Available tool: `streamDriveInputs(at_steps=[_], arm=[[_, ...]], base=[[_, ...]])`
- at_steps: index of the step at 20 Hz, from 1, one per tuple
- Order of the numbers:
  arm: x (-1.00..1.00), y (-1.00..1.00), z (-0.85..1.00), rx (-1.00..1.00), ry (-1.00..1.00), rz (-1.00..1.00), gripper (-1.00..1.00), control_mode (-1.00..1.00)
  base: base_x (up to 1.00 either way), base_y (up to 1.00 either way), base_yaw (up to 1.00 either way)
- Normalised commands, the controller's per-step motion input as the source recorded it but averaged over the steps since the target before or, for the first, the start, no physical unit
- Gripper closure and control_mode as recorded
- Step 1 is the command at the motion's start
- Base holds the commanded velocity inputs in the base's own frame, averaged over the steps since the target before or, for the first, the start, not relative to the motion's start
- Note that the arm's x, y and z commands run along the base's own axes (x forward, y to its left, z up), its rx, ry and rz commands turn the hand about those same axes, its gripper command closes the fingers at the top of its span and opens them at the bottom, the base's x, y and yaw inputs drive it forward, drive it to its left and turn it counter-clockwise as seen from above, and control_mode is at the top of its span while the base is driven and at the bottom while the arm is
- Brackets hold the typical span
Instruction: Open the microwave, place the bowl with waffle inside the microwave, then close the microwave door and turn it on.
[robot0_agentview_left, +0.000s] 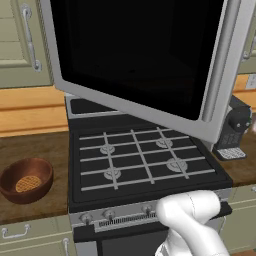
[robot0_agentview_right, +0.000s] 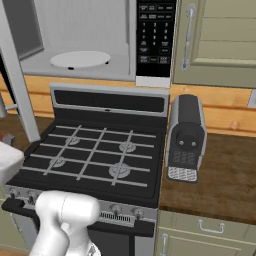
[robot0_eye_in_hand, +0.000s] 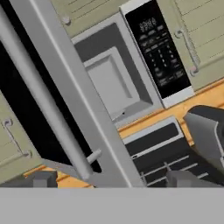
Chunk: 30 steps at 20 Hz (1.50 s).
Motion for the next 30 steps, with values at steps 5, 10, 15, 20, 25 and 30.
streamDriveInputs(at_steps=[5, 10, 15, 20, 25, 30], arm=[[0.0, -0.01, -0.52, 0.29, 0.12, 0.86, -1.0, -1.0], [0.71, -0.39, -0.04, 0.35, 0.26, 0.46, -1.0, -1.0], [1.0, -0.17, 0.0, 0.1, 0.36, 0.21, -1.0, -1.0], [1.0, -0.02, 0.0, 0.04, 0.32, 0.12, -1.0, -1.0], [0.71, 0.23, 0.0, 0.0, 0.24, 0.03, -1.0, -1.0], [-0.57, 1.0, 0.0, -0.03, -0.01, 0.13, -1.0, -1.0]], base=[[0.0, 0.0, 0.0], [0.0, 0.0, 0.0], [0.0, 0.0, 0.0], [0.0, 0.0, 0.0], [0.0, 0.0, 0.0], [0.0, 0.0, 0.0]])
